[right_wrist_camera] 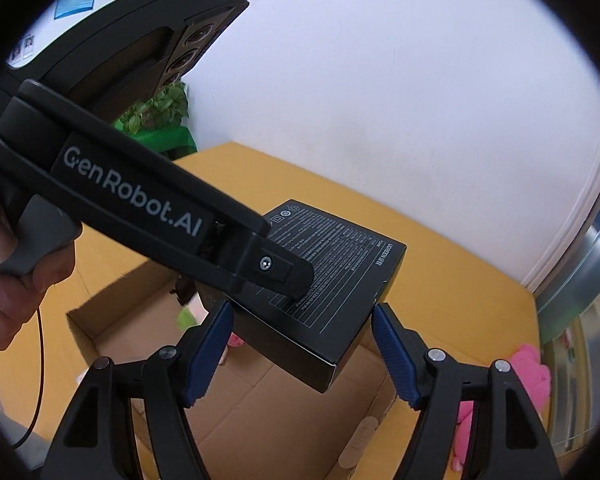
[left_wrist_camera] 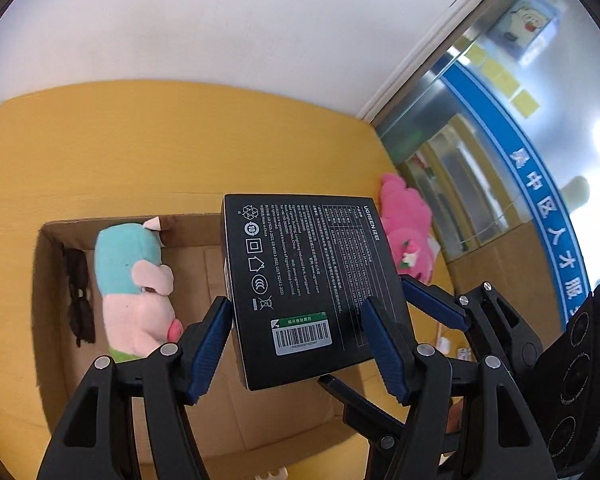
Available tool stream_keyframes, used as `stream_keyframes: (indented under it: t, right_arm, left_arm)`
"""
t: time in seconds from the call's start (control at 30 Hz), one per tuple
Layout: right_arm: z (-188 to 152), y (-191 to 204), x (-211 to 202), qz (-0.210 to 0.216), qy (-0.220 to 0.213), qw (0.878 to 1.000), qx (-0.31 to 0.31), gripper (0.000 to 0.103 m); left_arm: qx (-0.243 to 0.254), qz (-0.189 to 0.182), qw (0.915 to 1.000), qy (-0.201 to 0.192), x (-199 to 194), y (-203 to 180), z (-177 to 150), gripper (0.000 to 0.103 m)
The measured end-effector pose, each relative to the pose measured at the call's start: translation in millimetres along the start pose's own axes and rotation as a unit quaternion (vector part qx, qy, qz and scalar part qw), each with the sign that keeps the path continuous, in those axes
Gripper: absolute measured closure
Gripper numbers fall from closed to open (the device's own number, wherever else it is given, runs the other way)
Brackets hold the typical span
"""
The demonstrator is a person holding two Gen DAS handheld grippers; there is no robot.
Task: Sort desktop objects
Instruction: 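Lift the black box with both grippers and carry it into the cardboard box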
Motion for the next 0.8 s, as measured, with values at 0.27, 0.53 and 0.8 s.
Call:
stream_keyframes:
  t: [0.27,0.53,0.8]
  right_arm:
    - [-30.2,-33.8,112.6,0.029,0.063,0.997,0.023,0.032]
    - [-59.9,-42.4,196.4,0.04,0.124,0.989,0.069,0.031]
    - [-71.7,-43.5,220.8,0.039,0.171,0.982,0.074,0.03]
  left_arm:
    - [-0.034,-0.003,0.9974,0.064,112.9,55.8,8.5,0.033]
    - [-0.032,0.022,0.9944,0.098,187.3,81.4,9.8,0.037]
    - [0.001,0.056,0.9918,0.115,209.4,74.3,5.8,0.042]
Point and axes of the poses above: each gripper's, at about its wrist camera, not at the fingertips, and x roughly the way its jaws point, y to its left, z to its top, the point moved 2 cm from there along x, roughly the way its jaws point
